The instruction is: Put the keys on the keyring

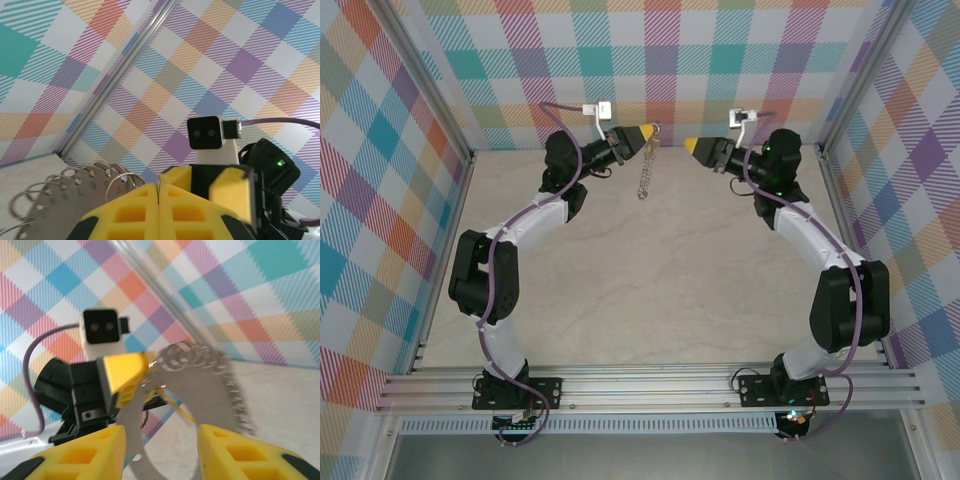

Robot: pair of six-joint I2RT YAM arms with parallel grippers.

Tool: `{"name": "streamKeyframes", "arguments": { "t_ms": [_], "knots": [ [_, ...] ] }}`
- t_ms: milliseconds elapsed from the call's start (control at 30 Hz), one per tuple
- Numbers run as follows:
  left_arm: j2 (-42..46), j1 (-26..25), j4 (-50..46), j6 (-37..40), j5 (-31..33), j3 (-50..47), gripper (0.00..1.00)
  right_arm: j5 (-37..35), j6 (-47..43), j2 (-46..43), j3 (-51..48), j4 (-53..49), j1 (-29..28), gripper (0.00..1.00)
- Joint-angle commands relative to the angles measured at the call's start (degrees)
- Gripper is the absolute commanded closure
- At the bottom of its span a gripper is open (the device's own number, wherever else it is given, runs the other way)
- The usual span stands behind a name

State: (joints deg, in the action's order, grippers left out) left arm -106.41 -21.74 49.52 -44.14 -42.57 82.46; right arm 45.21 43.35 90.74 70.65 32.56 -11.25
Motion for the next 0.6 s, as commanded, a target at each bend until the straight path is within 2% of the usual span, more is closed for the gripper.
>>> {"name": "streamKeyframes", "arguments": {
  "t_ms": [0, 233, 567],
  "knots": [
    [0.77, -0.54, 2.87, 0.39, -1.01, 2.67, 1.0, -0.57, 2.65, -0.86, 0.63, 4.18, -0.17, 0.58],
    [0.57, -0.63, 3.04, 0.24, -1.4, 3.06, 1.0, 0.07, 6.23, 3.25, 4.12, 6.37, -0.92, 0.61],
    [0.16, -1.16, 2.82, 0.09, -2.06, 3.82, 1.0, 1.22, 6.78, 6.98, 9.97, 6.27, -4.47, 0.64]
  ]
}}
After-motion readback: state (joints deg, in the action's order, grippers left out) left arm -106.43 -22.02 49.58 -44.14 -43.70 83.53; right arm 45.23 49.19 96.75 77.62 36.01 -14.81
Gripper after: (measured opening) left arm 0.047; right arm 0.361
